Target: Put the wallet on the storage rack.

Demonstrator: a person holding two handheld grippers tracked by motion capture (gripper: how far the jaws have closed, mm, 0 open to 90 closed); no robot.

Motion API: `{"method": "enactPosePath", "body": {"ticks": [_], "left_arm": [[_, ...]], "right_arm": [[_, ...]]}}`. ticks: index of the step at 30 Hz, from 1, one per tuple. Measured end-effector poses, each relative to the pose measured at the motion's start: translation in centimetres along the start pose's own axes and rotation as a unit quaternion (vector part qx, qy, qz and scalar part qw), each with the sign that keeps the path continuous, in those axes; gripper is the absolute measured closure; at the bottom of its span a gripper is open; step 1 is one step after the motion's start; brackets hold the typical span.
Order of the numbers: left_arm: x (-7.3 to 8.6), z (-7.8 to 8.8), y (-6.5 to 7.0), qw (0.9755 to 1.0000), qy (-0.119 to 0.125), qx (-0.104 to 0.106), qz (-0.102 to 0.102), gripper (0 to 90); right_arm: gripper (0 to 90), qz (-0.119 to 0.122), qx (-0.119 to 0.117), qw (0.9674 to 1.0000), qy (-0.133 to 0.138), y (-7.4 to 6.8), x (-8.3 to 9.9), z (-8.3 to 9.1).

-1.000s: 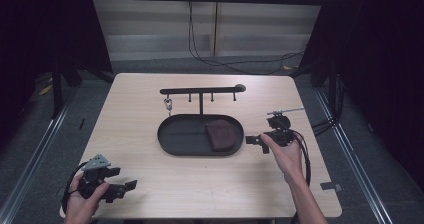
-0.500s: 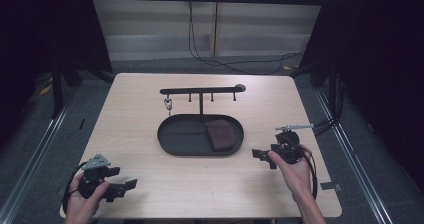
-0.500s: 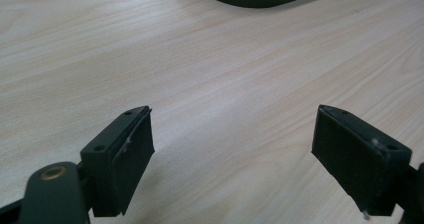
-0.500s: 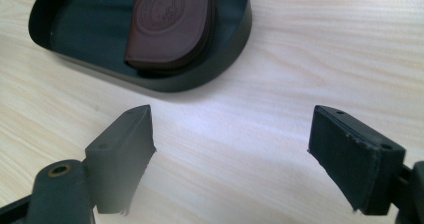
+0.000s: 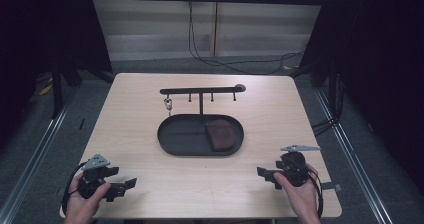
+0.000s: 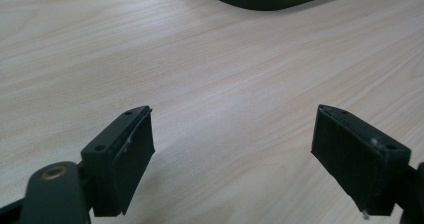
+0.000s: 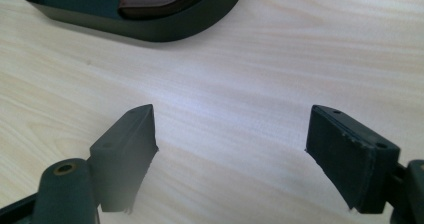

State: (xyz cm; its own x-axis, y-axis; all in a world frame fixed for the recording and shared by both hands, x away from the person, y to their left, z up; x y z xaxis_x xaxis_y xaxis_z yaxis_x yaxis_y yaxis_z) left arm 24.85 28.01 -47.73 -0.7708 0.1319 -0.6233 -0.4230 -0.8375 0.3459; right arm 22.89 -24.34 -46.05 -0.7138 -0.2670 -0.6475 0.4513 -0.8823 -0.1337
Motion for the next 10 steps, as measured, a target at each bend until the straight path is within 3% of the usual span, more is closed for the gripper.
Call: {"method": "enactPosePath", "body": {"ticks": [5, 10], "left_arm": [[-0.3, -0.2, 0.1, 1.0000, -0.003, 0.002, -0.002, 16.9], [-0.3, -0.1, 0.0, 1.0000, -0.001, 0.002, -0.004, 16.9]], "right_arm": [[19.5, -0.004, 0.004, 0.9999, 0.010, -0.1, 1.7, -0.1], [17.5, -0.003, 0.025, 0.9997, 0.003, 0.6, 2.6, -0.4]]}}
Point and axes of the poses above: each handheld gripper's, and its own axes: z roughly backward along the jaws, x roughly out of its underside, y roughly to its right, the point moved 1 cm from there along -z, roughly forward along the jaws, and after that the axes turned 12 degrees about z, right-handed, at the moved point
